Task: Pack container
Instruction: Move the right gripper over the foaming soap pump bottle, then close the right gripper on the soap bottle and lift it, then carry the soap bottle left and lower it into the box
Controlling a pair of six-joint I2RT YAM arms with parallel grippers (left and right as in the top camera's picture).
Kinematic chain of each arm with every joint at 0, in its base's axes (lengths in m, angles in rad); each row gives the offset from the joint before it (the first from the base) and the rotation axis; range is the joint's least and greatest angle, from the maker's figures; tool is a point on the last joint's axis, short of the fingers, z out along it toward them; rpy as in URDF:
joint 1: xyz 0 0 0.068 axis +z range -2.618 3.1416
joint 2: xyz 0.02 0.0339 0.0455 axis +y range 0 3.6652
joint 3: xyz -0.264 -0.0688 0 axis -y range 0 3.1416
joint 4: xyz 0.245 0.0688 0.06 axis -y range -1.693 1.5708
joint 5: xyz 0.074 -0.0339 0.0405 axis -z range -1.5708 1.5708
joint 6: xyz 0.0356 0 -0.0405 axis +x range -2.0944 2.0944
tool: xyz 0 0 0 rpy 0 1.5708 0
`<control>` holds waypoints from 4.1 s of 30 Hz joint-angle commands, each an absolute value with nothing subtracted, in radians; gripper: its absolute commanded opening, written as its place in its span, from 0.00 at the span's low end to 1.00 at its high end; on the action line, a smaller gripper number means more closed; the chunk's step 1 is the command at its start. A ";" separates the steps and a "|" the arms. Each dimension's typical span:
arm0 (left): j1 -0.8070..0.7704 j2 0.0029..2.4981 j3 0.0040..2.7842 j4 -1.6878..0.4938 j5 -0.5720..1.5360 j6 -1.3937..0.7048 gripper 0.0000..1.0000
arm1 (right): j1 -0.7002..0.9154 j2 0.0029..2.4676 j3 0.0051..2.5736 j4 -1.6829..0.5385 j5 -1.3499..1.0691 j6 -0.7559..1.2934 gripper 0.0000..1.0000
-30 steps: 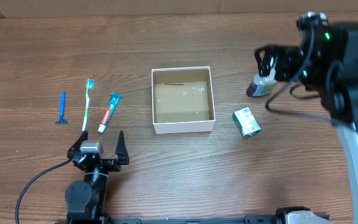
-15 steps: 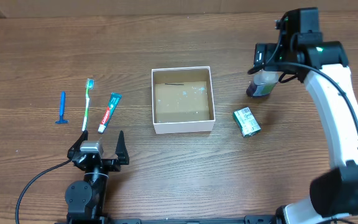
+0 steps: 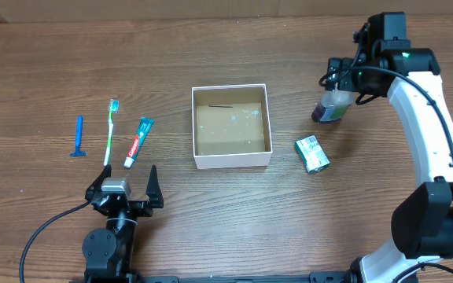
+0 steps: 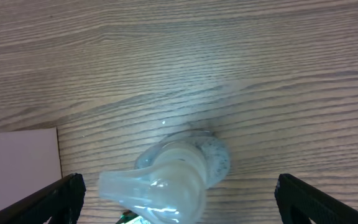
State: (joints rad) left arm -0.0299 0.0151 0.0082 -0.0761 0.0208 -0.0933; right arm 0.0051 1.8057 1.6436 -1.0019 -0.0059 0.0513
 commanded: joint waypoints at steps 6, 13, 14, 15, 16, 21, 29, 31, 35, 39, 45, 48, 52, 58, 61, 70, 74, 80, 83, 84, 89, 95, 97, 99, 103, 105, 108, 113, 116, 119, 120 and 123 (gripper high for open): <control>-0.020 0.005 0.005 -0.078 0.011 -0.071 1.00 | 0.004 1.796 1.647 -0.982 -0.055 0.044 1.00; -0.020 0.005 0.005 -0.078 0.011 -0.071 1.00 | 0.004 1.796 1.644 -0.982 -0.060 0.044 1.00; -0.020 0.006 0.005 -0.078 0.011 -0.071 1.00 | 0.004 1.796 1.644 -0.981 -0.065 0.044 1.00; -0.020 0.005 0.005 -0.078 0.011 -0.071 1.00 | 0.004 1.796 1.644 -0.981 -0.070 0.044 1.00; -0.020 0.005 0.005 -0.078 0.011 -0.071 1.00 | 0.004 1.796 1.644 -0.980 -0.070 0.044 1.00; -0.020 0.005 0.005 -0.078 0.011 -0.071 1.00 | 0.004 1.796 1.644 -0.978 -0.070 0.044 1.00; -0.020 0.005 0.005 -0.078 0.011 -0.071 1.00 | 0.004 1.798 1.624 -0.966 -0.070 0.012 0.99; -0.020 0.005 0.005 -0.078 0.011 -0.071 1.00 | 0.004 1.798 1.595 -0.938 -0.070 0.002 0.99; -0.020 0.005 0.005 -0.078 0.011 -0.071 1.00 | 0.004 1.798 1.530 -0.872 -0.069 -0.009 0.98; -0.020 0.005 0.005 -0.077 0.011 -0.071 1.00 | 0.004 1.798 1.481 -0.815 -0.070 -0.027 0.95; -0.020 0.005 0.005 -0.078 0.011 -0.071 1.00 | 0.004 1.798 1.472 -0.784 -0.070 -0.035 0.79; -0.020 0.005 0.005 -0.078 0.011 -0.071 1.00 | 0.004 1.798 1.472 -0.777 -0.070 -0.035 0.64; -0.020 0.005 0.005 -0.077 0.011 -0.071 1.00 | 0.005 1.798 1.472 -0.772 -0.085 -0.035 0.51; -0.020 0.005 0.005 -0.078 0.011 -0.071 1.00 | 0.005 1.798 1.472 -0.767 -0.113 -0.035 0.30; -0.020 0.005 0.005 -0.078 0.011 -0.071 1.00 | 0.005 1.798 1.472 -0.767 -0.115 -0.035 0.21; -0.020 0.005 0.005 -0.077 0.011 -0.071 1.00 | 0.006 1.797 1.502 -0.788 -0.115 -0.033 0.13; -0.020 0.005 0.005 -0.078 0.011 -0.071 1.00 | 0.006 1.792 1.573 -0.854 -0.123 -0.034 0.13; -0.020 0.005 0.005 -0.078 0.011 -0.071 1.00 | 0.007 1.766 1.704 -0.973 -0.155 -0.033 0.13; -0.020 0.005 0.005 -0.078 0.011 -0.071 1.00 | 0.012 1.747 1.758 -1.021 -0.227 -0.033 0.13; -0.020 0.005 0.005 -0.078 0.011 -0.071 1.00 | 0.015 1.742 1.772 -1.032 -0.248 -0.032 0.13; -0.020 0.005 0.005 -0.078 0.011 -0.071 1.00 | 0.073 1.706 1.839 -1.076 -0.380 -0.020 0.13; -0.020 0.005 0.005 -0.078 0.011 -0.071 1.00 | 0.189 1.662 1.867 -1.053 -0.397 0.020 0.13; -0.020 0.005 0.005 -0.078 0.011 -0.071 1.00 | 0.220 1.656 1.875 -1.044 -0.398 0.036 0.13; -0.020 0.005 0.005 -0.078 0.011 -0.071 1.00 | 0.262 1.655 1.882 -1.025 -0.398 0.057 0.13; -0.020 0.005 0.005 -0.078 0.011 -0.071 1.00 | 0.347 1.658 1.879 -0.963 -0.394 0.084 0.13; -0.020 0.006 0.005 -0.077 0.011 -0.071 1.00 | 0.392 1.663 1.879 -0.928 -0.362 0.114 0.13; -0.020 0.005 0.005 -0.078 0.011 -0.071 1.00 | 0.458 1.676 1.879 -0.884 -0.281 0.148 0.13; -0.020 0.005 0.005 -0.078 0.011 -0.071 1.00 | 0.533 1.733 1.879 -0.846 -0.176 0.192 0.14; -0.020 0.005 0.005 -0.078 0.011 -0.071 1.00 | 0.572 1.790 1.879 -0.833 -0.079 0.246 0.14; -0.020 0.005 0.005 -0.078 0.011 -0.071 1.00 | 0.599 1.836 1.879 -0.820 0.017 0.298 0.14; -0.020 0.005 0.005 -0.078 0.011 -0.071 1.00 | 0.605 1.846 1.879 -0.815 0.039 0.311 0.14; -0.020 0.005 0.005 -0.078 0.011 -0.071 1.00 | 0.627 1.882 1.879 -0.788 0.121 0.352 0.15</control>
